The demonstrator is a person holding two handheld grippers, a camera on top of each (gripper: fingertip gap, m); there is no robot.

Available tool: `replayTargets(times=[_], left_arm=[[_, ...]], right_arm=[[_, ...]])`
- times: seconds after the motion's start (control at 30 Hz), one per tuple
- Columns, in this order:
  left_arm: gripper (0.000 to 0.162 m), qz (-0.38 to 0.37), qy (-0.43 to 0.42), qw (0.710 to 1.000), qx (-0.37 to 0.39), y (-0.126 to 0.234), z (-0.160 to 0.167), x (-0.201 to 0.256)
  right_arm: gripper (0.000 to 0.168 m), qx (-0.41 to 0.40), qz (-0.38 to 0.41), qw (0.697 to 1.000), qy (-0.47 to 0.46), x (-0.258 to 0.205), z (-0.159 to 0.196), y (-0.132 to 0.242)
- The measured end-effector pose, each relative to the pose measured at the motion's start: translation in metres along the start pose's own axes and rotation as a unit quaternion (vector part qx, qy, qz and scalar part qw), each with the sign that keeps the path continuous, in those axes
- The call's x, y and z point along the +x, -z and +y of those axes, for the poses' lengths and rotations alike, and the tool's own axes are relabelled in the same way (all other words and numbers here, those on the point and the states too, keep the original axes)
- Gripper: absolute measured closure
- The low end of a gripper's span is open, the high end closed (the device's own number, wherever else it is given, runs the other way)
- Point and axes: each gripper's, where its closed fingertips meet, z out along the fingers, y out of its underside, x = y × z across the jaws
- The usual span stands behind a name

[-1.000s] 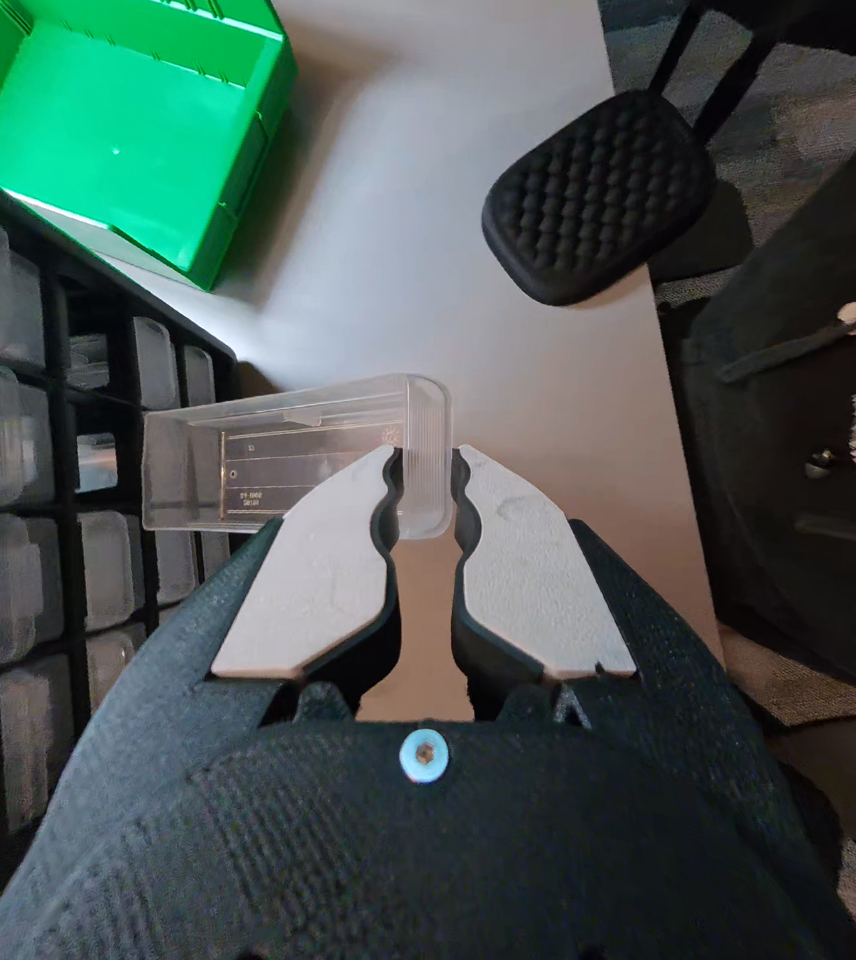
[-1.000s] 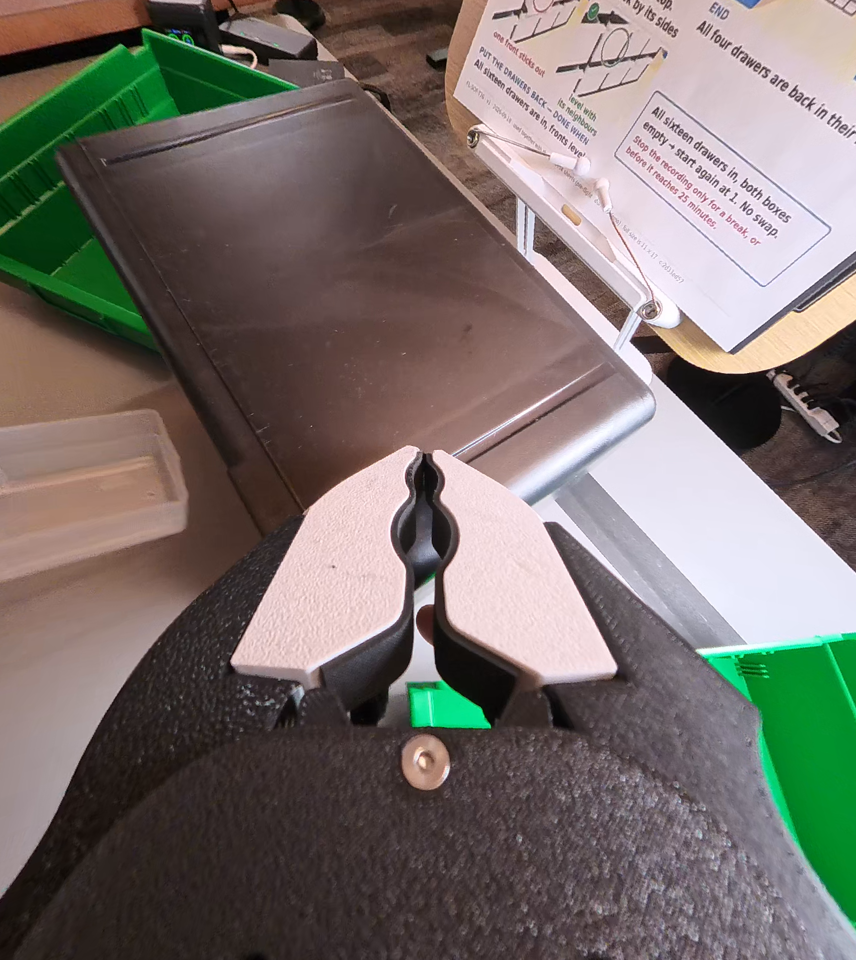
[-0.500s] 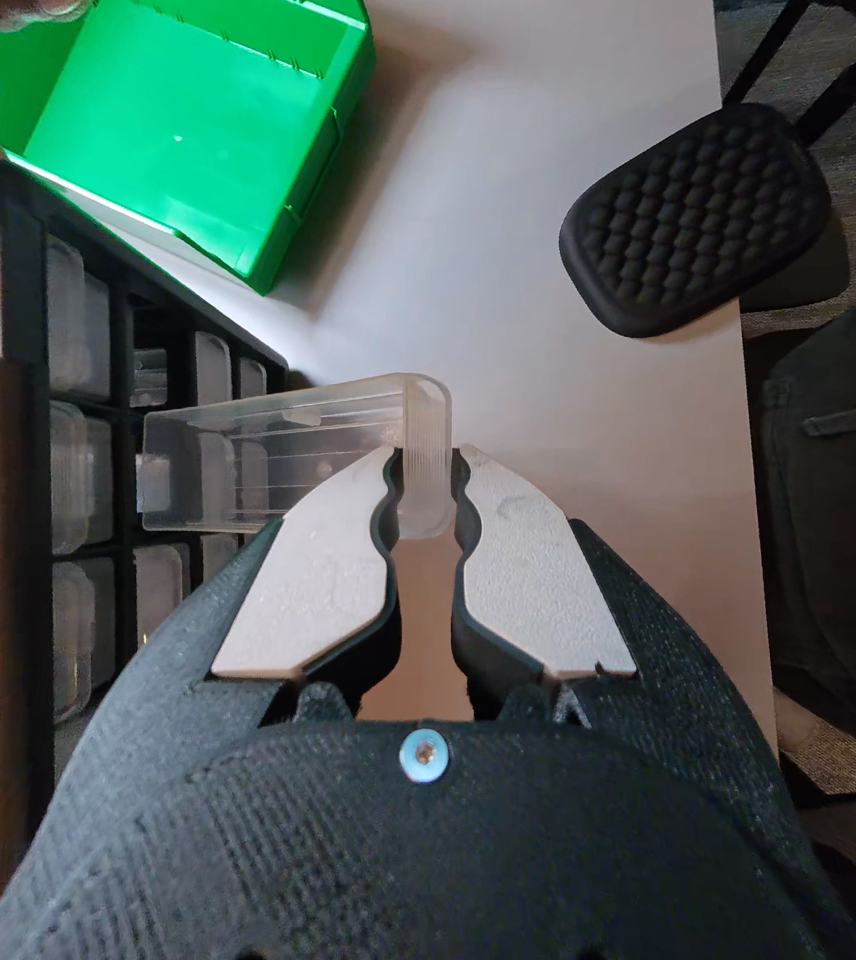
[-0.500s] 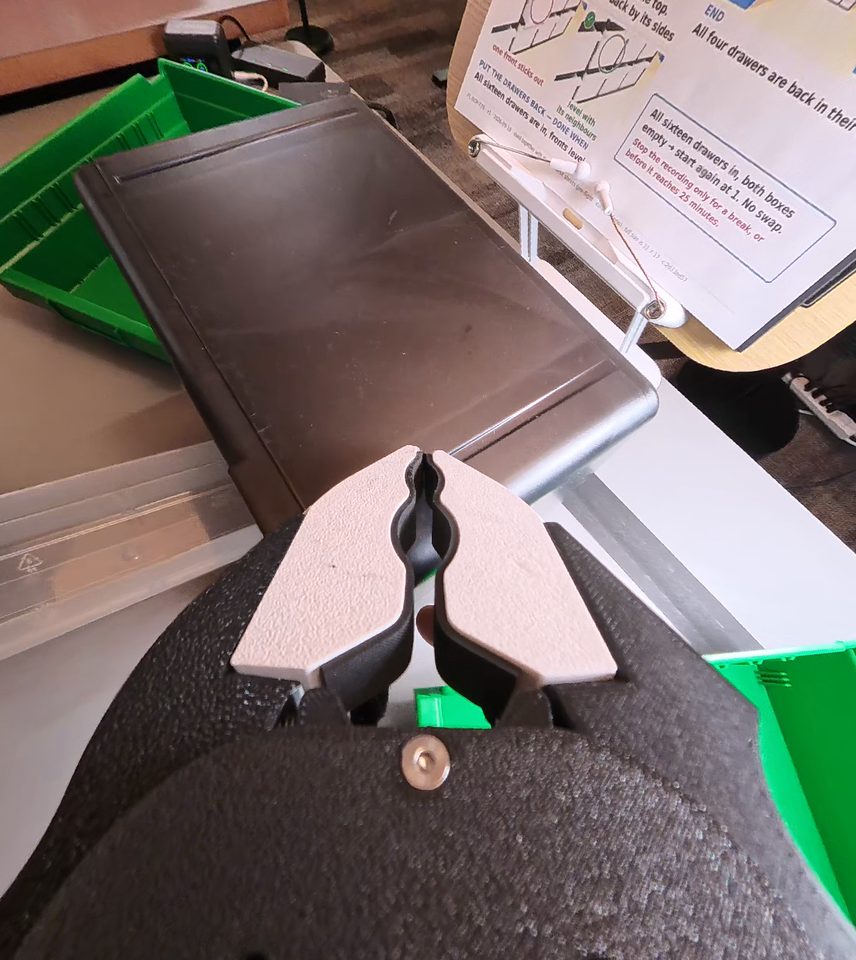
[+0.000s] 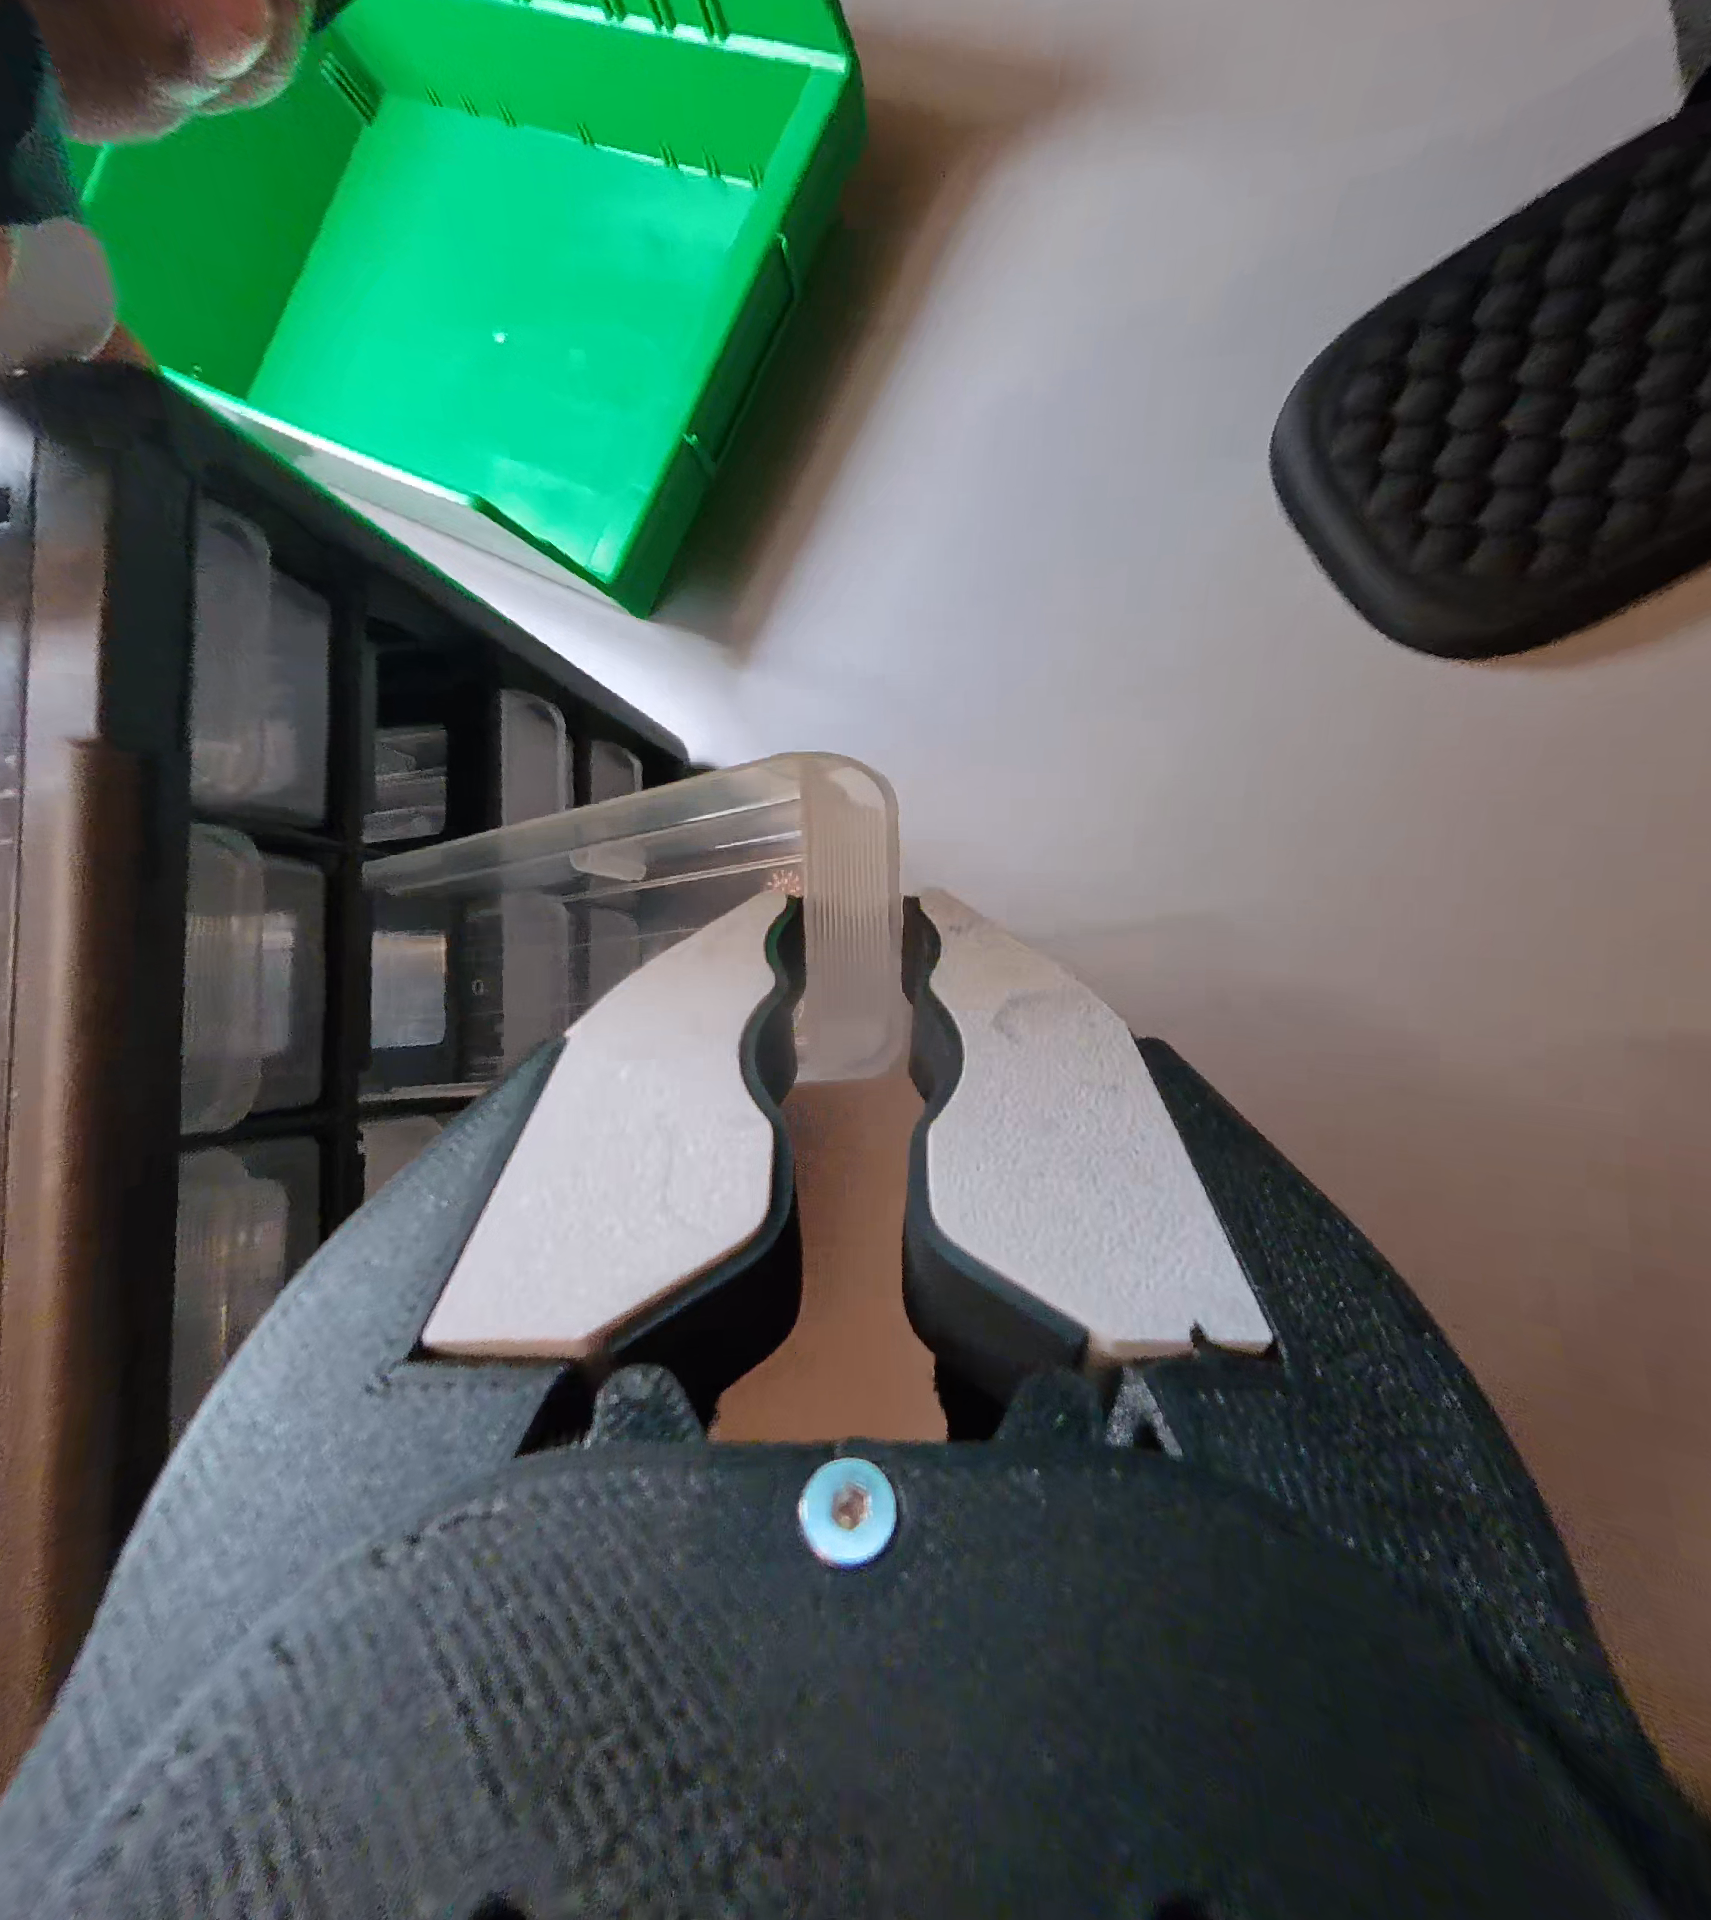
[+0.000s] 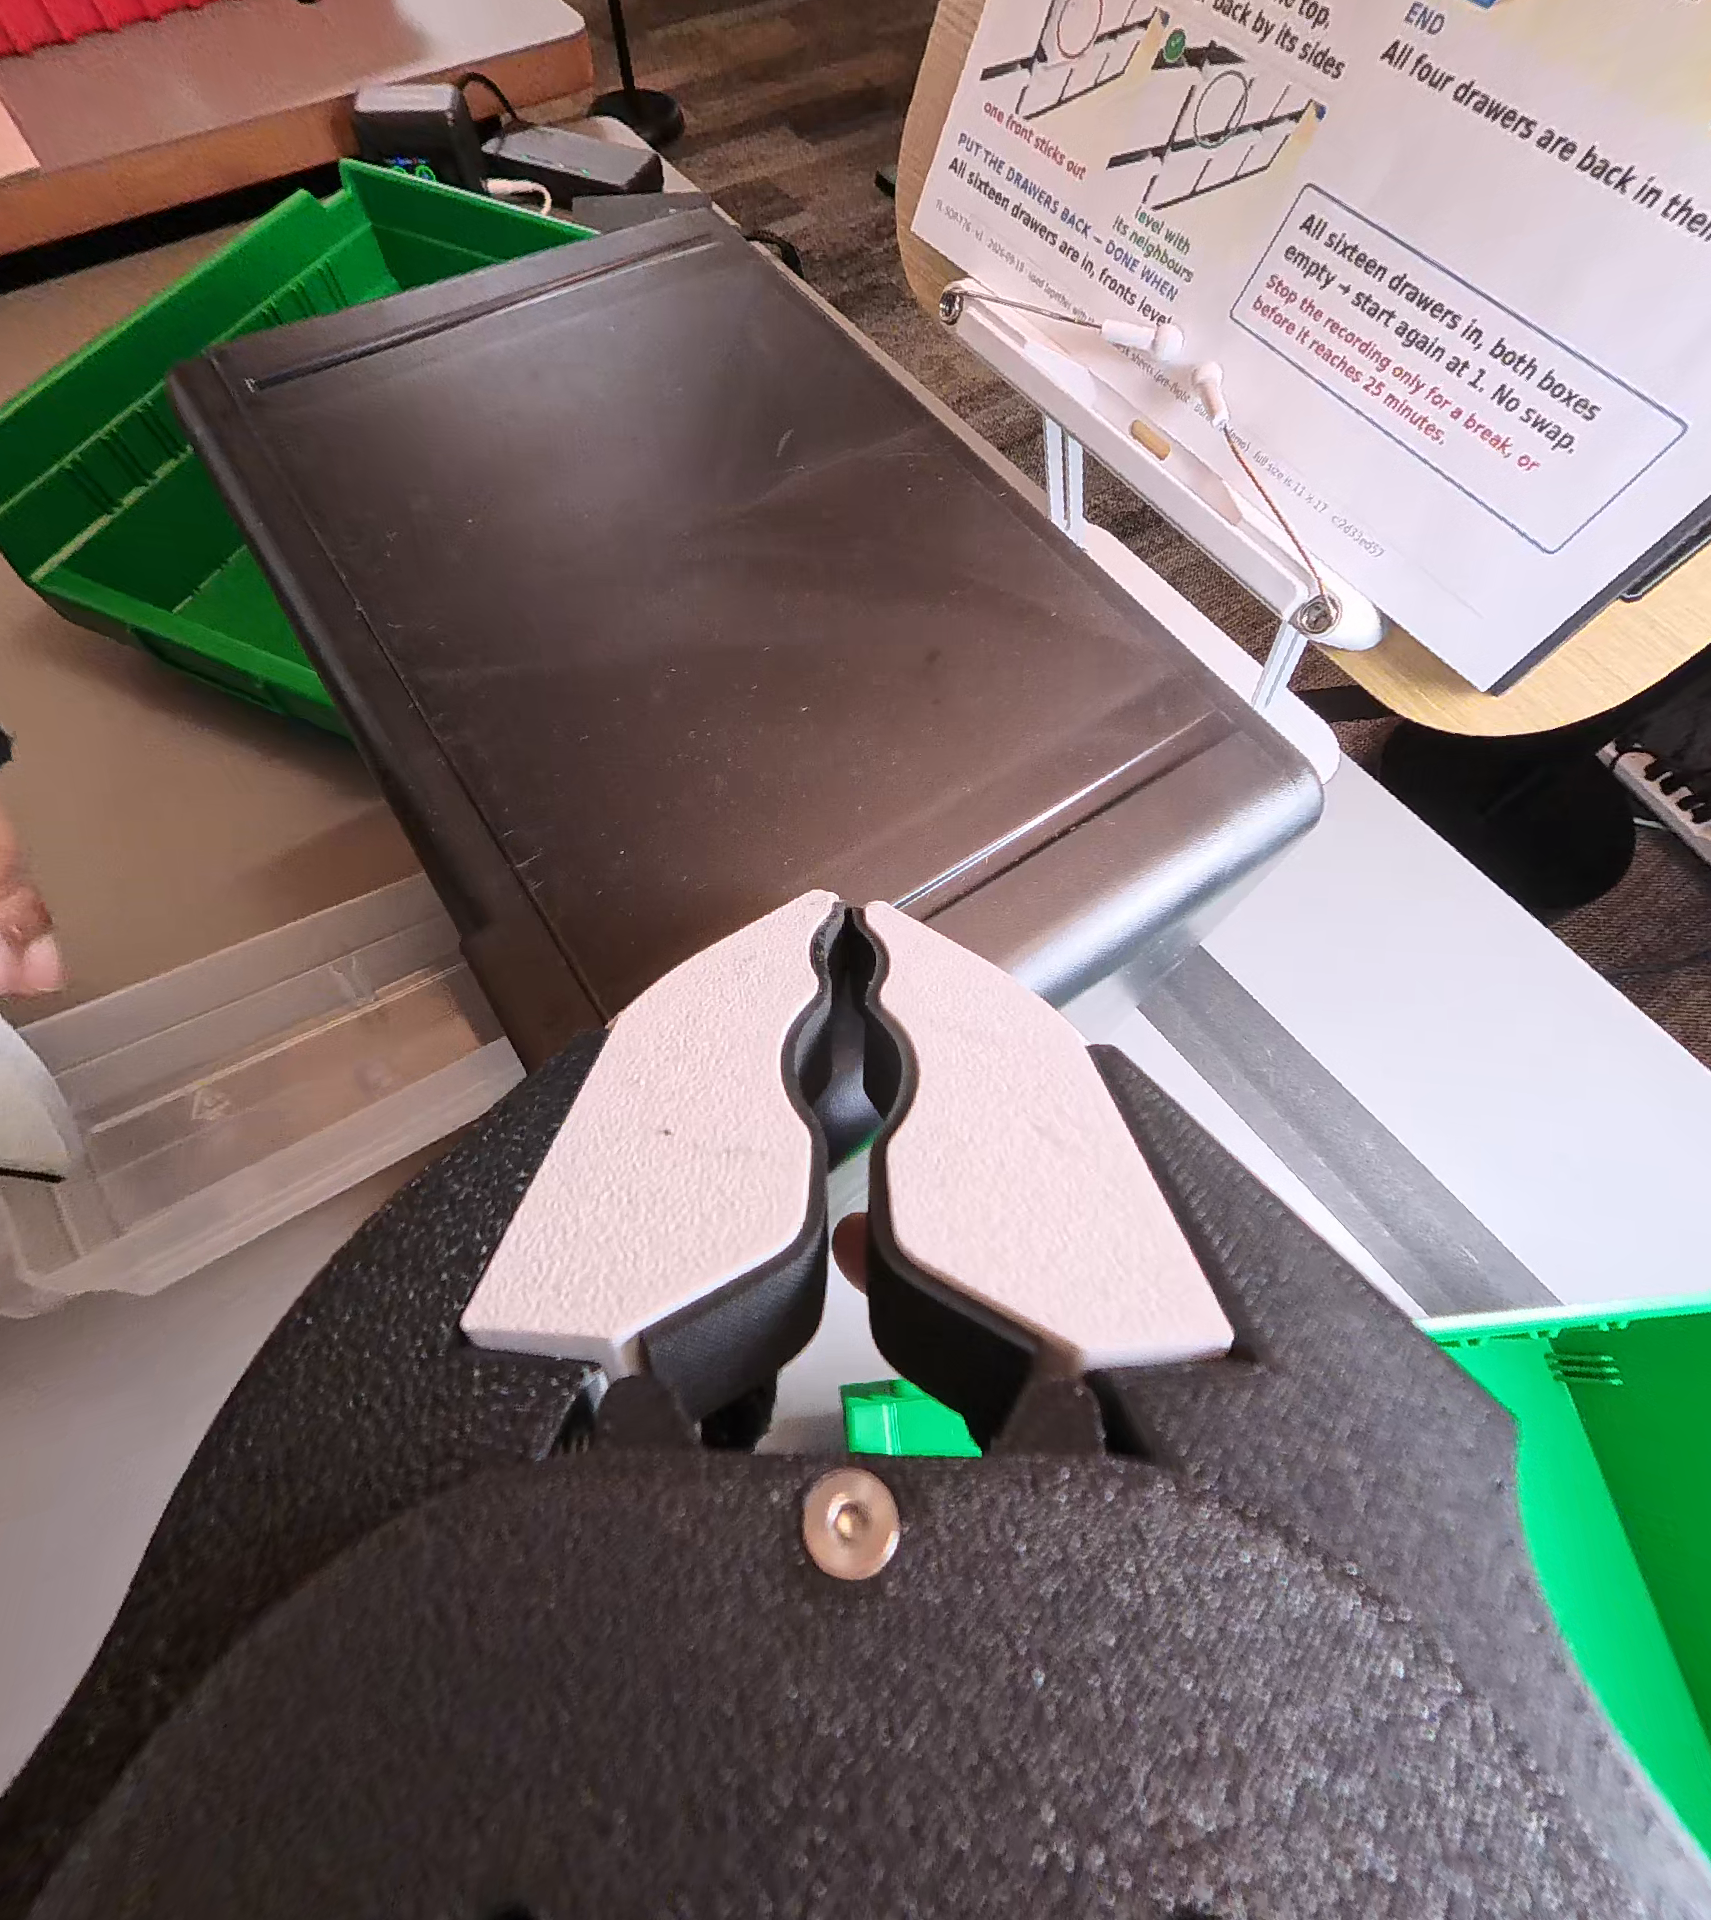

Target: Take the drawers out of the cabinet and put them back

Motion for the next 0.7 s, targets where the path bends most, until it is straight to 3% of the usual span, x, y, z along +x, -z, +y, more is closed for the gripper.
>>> replayTargets(times=[0.03, 0.3, 0.5, 0.7], left_arm=[[0.144, -0.008, -0.013, 1.000, -0.008, -0.003, 0.002, 0.000], [0.143, -0.108, -0.034, 0.993, -0.041, -0.021, 0.034, -0.034], [0.137, -0.209, 0.043, 0.976, 0.033, -0.024, 0.038, -0.079], [0.134, -0.286, 0.081, 0.952, 0.080, -0.019, 0.044, -0.088]], right_arm=[[0.168, 0.000, -0.001, 1.000, -0.001, 0.000, 0.000, 0.000], [0.168, -0.003, 0.004, 1.000, 0.001, 0.000, 0.000, 0.000], [0.168, -0.003, 0.002, 1.000, -0.003, 0.000, 0.000, 0.000], [0.168, -0.007, 0.002, 1.000, -0.002, 0.000, 0.000, 0.000]])
